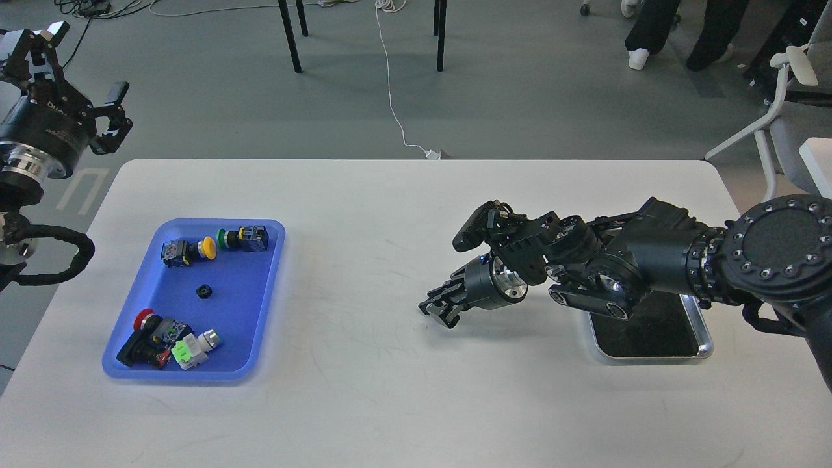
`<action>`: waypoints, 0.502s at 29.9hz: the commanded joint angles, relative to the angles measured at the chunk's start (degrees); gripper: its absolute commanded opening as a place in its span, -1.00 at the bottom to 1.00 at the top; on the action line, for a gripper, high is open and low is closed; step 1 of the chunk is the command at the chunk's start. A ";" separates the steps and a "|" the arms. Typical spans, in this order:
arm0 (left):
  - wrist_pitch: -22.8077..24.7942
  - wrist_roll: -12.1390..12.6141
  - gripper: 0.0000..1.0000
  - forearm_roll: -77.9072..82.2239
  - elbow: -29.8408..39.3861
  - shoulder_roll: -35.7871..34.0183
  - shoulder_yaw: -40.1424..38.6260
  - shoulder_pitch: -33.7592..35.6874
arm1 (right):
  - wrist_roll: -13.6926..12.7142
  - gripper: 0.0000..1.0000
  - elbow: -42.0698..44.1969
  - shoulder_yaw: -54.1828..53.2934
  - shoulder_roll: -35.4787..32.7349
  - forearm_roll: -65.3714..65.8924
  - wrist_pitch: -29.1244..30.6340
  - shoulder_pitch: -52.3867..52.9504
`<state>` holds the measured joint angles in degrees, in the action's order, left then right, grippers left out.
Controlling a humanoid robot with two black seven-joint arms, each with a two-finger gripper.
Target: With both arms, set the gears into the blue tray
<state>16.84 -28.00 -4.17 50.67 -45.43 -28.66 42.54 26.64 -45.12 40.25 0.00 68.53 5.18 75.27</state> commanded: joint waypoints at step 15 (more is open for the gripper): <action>1.09 2.68 0.96 3.72 0.83 -2.21 0.79 2.71 | 0.61 0.94 -3.82 -32.39 -15.89 -7.36 0.36 -0.29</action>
<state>17.89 -27.55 -3.07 51.44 -47.42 -27.86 43.78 27.19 -46.68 16.13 -9.93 61.39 5.35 76.26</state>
